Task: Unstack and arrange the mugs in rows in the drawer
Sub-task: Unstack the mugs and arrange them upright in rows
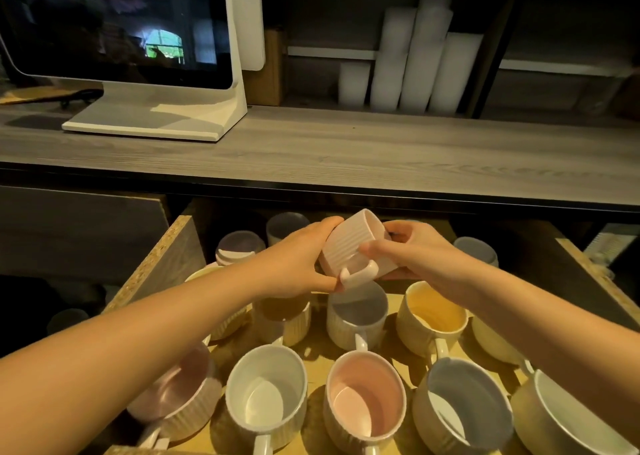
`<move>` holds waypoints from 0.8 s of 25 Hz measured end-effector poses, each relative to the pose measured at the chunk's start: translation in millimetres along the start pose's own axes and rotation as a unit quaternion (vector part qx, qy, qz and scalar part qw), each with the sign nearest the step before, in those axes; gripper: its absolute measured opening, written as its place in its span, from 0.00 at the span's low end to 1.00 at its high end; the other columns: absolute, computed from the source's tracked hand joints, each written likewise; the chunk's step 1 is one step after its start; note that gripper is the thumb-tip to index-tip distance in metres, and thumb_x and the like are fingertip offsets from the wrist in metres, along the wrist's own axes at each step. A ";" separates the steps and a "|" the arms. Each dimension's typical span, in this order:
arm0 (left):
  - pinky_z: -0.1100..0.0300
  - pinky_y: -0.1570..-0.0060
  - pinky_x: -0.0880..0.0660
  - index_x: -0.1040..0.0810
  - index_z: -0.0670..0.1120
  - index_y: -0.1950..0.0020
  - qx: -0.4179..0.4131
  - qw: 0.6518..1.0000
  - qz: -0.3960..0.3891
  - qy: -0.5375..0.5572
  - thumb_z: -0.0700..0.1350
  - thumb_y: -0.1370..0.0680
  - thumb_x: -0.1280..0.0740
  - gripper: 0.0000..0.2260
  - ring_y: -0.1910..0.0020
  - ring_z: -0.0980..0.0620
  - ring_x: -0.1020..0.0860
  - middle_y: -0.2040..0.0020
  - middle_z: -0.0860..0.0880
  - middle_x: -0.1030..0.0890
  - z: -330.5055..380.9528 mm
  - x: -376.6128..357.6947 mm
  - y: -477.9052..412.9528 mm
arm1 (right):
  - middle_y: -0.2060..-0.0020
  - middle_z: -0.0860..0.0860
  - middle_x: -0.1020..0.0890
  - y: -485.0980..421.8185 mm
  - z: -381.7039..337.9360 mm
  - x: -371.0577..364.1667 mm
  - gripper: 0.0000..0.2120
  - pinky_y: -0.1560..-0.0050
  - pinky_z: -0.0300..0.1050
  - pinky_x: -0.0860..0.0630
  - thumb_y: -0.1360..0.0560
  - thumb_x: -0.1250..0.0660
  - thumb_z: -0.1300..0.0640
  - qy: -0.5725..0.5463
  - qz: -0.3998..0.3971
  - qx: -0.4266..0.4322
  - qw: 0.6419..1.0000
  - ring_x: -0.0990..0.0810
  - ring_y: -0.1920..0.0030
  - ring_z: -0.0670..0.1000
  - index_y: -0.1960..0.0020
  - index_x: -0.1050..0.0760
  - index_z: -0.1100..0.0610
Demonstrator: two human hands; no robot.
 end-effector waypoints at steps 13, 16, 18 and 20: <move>0.50 0.27 0.46 0.44 0.54 0.25 0.094 0.967 -0.125 -0.201 0.61 0.22 0.42 0.29 0.24 0.49 0.45 0.23 0.52 0.44 -31.7 -26.2 11.1 | 0.52 0.51 0.26 -36.9 13.7 -4.2 0.28 0.56 0.42 0.26 0.33 0.25 0.51 0.099 0.148 -0.003 0.984 0.27 0.51 0.48 0.38 0.30 0.60; 0.51 0.27 0.45 0.42 0.53 0.25 0.098 0.966 -0.115 -0.210 0.61 0.22 0.42 0.28 0.25 0.49 0.44 0.23 0.52 0.42 -34.0 -22.6 10.8 | 0.54 0.52 0.24 -54.8 15.7 -14.3 0.24 0.58 0.41 0.24 0.33 0.25 0.50 0.164 0.115 -0.013 0.980 0.24 0.53 0.49 0.42 0.26 0.60; 0.50 0.28 0.44 0.41 0.52 0.25 0.105 0.966 -0.114 -0.209 0.61 0.23 0.42 0.28 0.25 0.49 0.42 0.24 0.51 0.41 -38.5 -19.0 12.3 | 0.55 0.51 0.24 -63.6 19.5 -22.1 0.24 0.57 0.41 0.24 0.33 0.25 0.49 0.217 0.084 -0.017 0.972 0.24 0.53 0.50 0.42 0.25 0.59; 0.50 0.28 0.42 0.41 0.52 0.26 0.117 0.965 -0.116 -0.203 0.61 0.23 0.42 0.28 0.26 0.49 0.41 0.24 0.51 0.39 -44.5 -14.7 13.4 | 0.55 0.50 0.24 -68.4 20.7 -27.2 0.24 0.56 0.42 0.24 0.33 0.26 0.49 0.260 0.053 -0.016 0.964 0.25 0.52 0.50 0.41 0.25 0.57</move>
Point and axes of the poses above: each hand's wrist, its own y-axis away from the middle knuckle, its own x-axis out of the back of the hand, z = x × y, the point moved 4 cm from there along -y, towards the middle knuckle
